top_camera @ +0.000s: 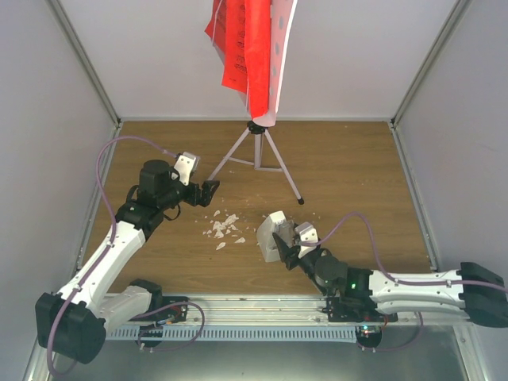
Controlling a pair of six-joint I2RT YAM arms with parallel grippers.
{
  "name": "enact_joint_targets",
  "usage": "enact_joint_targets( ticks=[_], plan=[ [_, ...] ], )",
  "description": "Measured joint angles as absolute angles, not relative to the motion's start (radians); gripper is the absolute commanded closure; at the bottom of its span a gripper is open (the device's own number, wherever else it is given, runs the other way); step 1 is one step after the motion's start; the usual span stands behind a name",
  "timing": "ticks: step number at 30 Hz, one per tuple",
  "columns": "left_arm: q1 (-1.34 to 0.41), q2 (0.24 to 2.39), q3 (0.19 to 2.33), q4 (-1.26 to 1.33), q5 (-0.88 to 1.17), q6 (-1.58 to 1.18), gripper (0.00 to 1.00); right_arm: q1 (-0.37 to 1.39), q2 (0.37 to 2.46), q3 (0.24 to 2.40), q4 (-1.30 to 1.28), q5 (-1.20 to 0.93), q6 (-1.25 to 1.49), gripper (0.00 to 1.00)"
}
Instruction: Pack up the instrument practice props
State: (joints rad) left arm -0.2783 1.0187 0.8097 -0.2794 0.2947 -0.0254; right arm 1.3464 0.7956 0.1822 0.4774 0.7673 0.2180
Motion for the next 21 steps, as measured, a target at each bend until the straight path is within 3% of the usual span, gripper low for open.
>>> enact_joint_targets(
  ticks=[21],
  plan=[
    [-0.278, 1.037, 0.81, -0.279, 0.294, -0.025, 0.01, 1.348, 0.844, 0.158, 0.546, 0.787, 0.225, 0.43]
  ],
)
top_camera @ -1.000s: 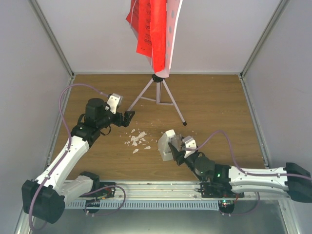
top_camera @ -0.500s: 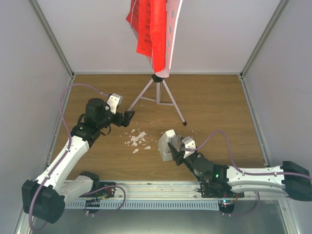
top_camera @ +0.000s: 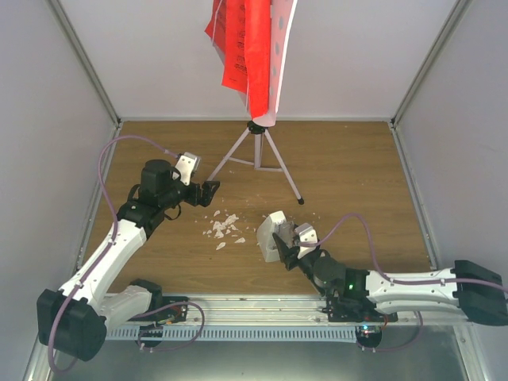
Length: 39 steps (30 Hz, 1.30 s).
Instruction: Pack up the instrument practice props
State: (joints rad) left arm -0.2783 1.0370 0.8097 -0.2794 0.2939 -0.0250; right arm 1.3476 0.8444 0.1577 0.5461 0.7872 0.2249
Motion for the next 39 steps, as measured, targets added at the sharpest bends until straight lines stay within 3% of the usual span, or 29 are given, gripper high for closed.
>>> enact_joint_targets(
  ticks=[39],
  plan=[
    [-0.278, 1.047, 0.81, -0.28, 0.295, -0.025, 0.01, 1.352, 0.965, 0.129, 0.744, 0.78, 0.093, 0.43]
  ],
)
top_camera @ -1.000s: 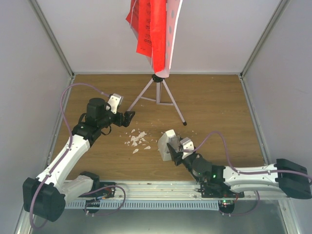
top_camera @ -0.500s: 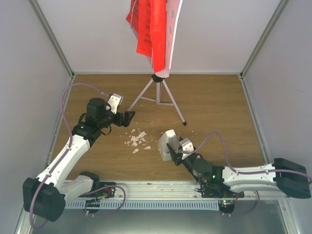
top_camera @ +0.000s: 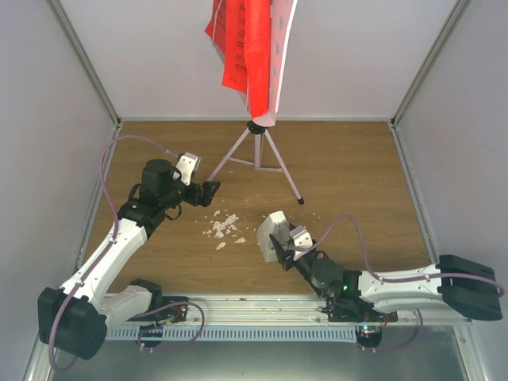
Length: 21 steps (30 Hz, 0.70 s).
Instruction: Pack up the instrument practice props
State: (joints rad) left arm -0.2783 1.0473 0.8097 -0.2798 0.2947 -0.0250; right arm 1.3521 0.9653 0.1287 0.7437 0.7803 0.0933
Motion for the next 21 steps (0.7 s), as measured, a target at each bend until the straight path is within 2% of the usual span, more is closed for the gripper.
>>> enact_joint_targets(
  ticks=[21],
  plan=[
    [-0.278, 1.051, 0.81, -0.28, 0.295, -0.025, 0.01, 1.352, 1.005, 0.117, 0.811, 0.789, 0.1, 0.42]
  ],
)
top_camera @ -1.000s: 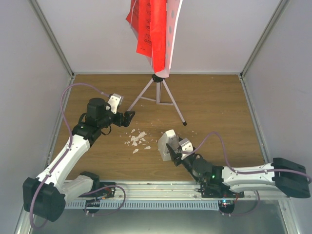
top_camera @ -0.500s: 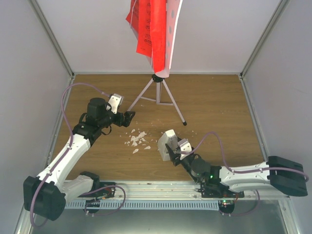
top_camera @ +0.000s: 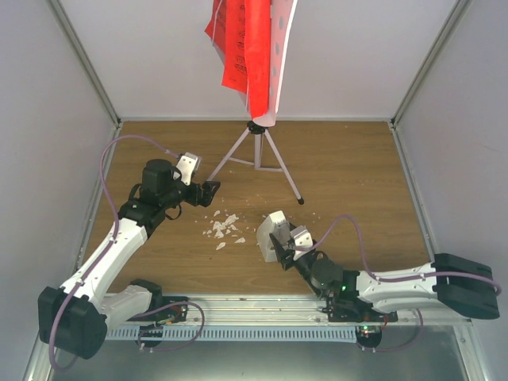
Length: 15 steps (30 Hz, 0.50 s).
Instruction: Pack up the instrument practice props
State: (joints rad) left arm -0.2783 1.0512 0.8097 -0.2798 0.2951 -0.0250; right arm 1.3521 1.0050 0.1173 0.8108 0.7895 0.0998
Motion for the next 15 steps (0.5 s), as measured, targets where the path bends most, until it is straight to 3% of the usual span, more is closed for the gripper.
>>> enact_joint_targets(
  ticks=[15],
  plan=[
    [-0.278, 1.052, 0.81, -0.28, 0.295, -0.025, 0.01, 1.352, 1.113, 0.152, 0.868, 0.841, 0.16, 0.42]
  ],
)
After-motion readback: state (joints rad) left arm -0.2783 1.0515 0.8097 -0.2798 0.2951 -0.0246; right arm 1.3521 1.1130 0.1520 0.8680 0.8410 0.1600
